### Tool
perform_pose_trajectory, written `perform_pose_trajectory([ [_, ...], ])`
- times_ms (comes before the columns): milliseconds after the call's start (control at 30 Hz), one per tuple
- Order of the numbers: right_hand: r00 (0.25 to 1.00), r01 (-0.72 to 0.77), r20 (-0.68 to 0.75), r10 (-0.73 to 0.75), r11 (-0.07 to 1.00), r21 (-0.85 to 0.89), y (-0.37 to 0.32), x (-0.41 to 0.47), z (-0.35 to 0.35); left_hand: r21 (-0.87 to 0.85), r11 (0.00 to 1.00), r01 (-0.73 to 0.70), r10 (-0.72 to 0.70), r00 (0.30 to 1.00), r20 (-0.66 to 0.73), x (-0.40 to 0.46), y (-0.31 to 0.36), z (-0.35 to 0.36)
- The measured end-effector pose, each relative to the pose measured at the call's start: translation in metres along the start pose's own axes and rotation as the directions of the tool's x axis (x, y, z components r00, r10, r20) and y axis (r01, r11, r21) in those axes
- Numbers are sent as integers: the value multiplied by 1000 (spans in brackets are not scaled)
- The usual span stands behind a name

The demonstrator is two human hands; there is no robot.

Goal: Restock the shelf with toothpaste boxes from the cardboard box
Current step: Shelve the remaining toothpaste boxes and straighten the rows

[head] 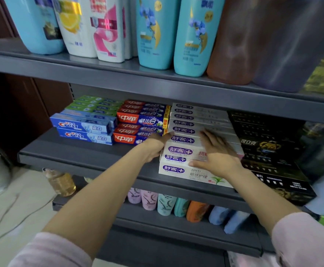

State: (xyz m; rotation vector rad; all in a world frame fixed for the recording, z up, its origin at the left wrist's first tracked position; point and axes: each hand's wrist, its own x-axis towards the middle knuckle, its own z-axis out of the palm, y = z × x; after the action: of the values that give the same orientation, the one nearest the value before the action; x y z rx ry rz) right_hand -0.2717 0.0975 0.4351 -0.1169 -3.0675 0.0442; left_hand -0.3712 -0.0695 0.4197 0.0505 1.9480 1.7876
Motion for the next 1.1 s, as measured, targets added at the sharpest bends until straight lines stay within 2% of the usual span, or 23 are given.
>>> perform_pose_trajectory([
  [233, 999, 10, 47, -10, 1000, 5, 0, 2, -1, -11, 1000, 19, -18, 999, 44, -3, 1, 4],
  [367, 999, 14, 45, -15, 999, 29, 1, 1, -2, -52, 998, 35, -35, 999, -3, -4, 4, 6],
  [467, 999, -21, 31, 18, 994, 110, 4, 1, -2, 1, 1000, 18, -18, 997, -69, 1, 5, 11],
  [567, 998, -17, 63, 14, 998, 60, 9, 2, 0, 100, 995, 9, 2, 993, -117, 4, 3, 15],
  [667, 995, -27, 102, 19, 997, 69, 11, 4, -2, 111, 994, 15, -1, 992, -125, 4, 3, 16],
  [867, 1000, -18, 26, 17, 998, 57, 14, 7, 2, 96, 995, -4, 16, 992, -128, 2, 3, 20],
  [1000, 999, -32, -3, 32, 998, 57, 10, 4, 4, 121, 992, -41, 61, 984, -166, 5, 0, 18],
  [1100, 999, -31, 27, 29, 995, 95, 6, 0, -2, 136, 984, -115, 138, 975, -177, 1, 2, 13],
])
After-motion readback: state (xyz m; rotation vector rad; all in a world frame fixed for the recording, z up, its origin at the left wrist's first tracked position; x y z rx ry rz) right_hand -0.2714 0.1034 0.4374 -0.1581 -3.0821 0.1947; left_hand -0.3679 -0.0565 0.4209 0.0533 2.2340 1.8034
